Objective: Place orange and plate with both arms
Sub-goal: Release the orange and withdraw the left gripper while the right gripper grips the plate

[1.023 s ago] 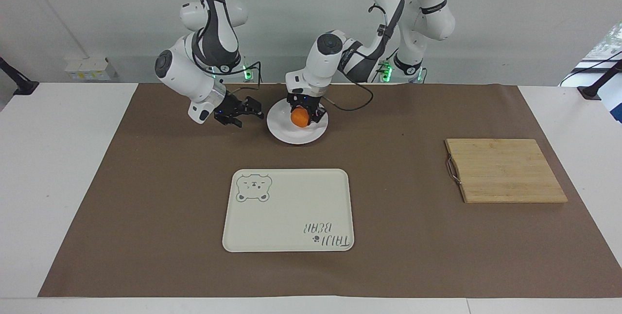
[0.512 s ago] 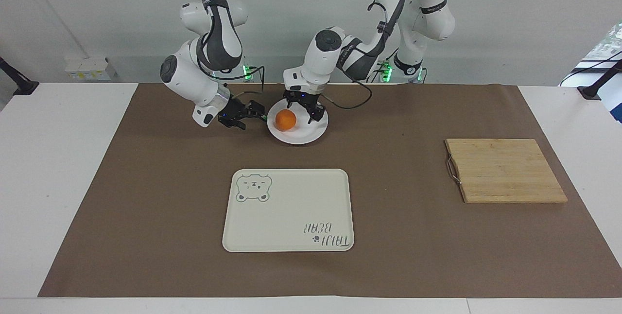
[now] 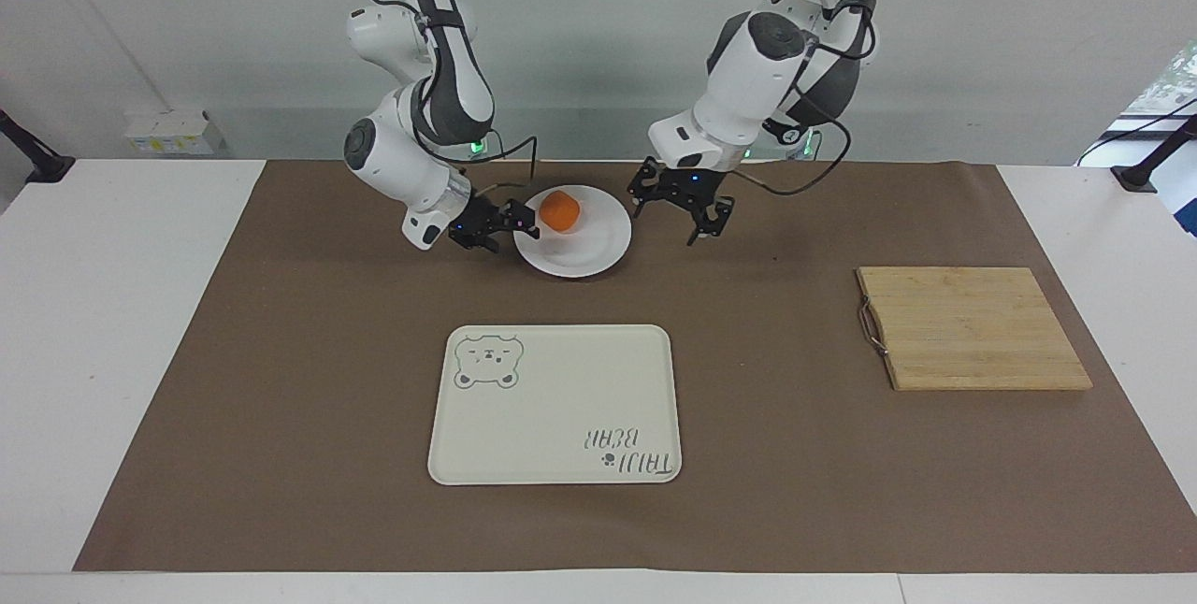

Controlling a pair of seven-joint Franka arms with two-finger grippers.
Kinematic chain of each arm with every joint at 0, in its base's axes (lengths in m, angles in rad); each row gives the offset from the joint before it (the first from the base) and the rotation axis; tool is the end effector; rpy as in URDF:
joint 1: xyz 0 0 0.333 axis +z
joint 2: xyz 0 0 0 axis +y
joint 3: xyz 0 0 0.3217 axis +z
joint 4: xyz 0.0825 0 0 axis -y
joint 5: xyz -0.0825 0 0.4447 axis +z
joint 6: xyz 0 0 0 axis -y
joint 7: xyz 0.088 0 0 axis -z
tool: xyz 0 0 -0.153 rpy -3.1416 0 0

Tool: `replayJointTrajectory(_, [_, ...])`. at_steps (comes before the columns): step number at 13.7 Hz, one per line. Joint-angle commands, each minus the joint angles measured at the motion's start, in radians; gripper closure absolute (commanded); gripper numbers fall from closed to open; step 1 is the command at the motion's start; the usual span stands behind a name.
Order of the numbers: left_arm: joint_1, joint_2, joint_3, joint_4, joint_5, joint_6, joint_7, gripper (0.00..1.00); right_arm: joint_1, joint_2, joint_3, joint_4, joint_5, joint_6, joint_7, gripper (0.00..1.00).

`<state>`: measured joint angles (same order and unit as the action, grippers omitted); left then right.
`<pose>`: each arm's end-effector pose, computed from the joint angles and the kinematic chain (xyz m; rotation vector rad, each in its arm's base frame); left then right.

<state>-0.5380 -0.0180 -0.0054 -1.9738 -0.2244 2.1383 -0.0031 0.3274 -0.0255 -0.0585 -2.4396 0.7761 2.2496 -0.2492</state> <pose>0.5340 -0.3438 0.4330 2.8265 -0.6271 0.1763 0.4769 0.1780 0.2263 -2.5776 0.0429 0.2124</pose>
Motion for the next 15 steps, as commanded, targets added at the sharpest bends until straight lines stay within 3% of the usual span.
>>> replayJointTrajectory(1, [0.085, -0.019, -0.013, 0.050, 0.124, -0.096, -0.001, 0.00, 0.010, 0.002, -0.001, -0.036, 0.038, 0.031, -0.025, 0.00])
replayJointTrajectory(5, [0.199, -0.023, -0.013, 0.125, 0.187, -0.202, 0.009, 0.00, 0.041, -0.027, 0.000, -0.093, 0.042, 0.028, -0.016, 0.00])
replayJointTrajectory(10, [0.299, -0.010, -0.013, 0.309, 0.249, -0.372, 0.058, 0.00, 0.047, -0.053, 0.000, -0.138, 0.083, 0.016, -0.024, 0.00])
replayJointTrajectory(12, [0.329, 0.015, -0.013, 0.410, 0.253, -0.477, 0.104, 0.00, 0.047, -0.051, 0.000, -0.138, 0.084, 0.016, -0.019, 0.40])
replayJointTrajectory(15, [0.371, 0.026, -0.011, 0.516, 0.258, -0.596, 0.161, 0.00, 0.047, -0.047, -0.001, -0.133, 0.085, 0.016, -0.007, 0.86])
